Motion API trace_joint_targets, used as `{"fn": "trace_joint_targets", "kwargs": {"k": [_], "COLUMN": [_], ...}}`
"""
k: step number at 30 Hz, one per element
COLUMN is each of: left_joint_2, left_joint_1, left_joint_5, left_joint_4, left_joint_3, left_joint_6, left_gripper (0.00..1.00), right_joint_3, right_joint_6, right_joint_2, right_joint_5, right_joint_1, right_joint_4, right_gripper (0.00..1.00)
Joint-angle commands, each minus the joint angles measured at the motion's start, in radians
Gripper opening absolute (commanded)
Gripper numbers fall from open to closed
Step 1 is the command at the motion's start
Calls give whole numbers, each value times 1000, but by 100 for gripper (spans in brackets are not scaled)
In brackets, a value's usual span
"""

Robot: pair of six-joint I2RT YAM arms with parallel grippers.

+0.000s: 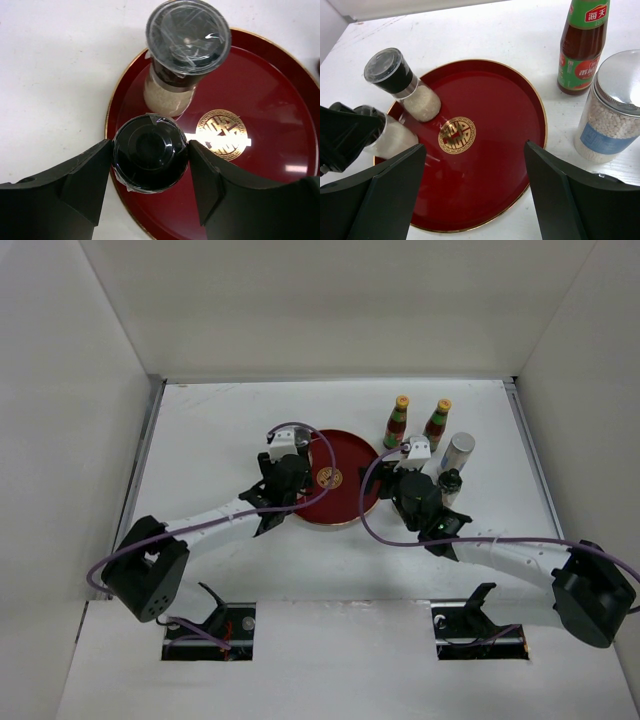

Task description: Organize the condiment bottles

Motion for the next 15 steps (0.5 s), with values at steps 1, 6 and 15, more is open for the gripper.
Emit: {"fn": "trace_joint_targets", "kwargs": {"k": [1, 6, 15], "left_joint_2": [8, 22, -111], "left_joint_1": [-4, -9, -58], "left_joint_5": [-3, -64, -137], "left_joint_4": [118, 101, 105], "left_joint_3": [44, 15, -99], "left_joint_6": [14, 0, -56], "left_gripper": [44, 60, 90], "right_joint_3": [34, 29, 43], "right_joint_6": [-7, -10, -1], "right_joint_2": [0, -18, -124], "right_joint_5": [-6, -5, -71], "right_joint_1": [13, 13, 33], "right_joint_4": [59, 59, 28], "right_gripper": [86, 86, 79]}}
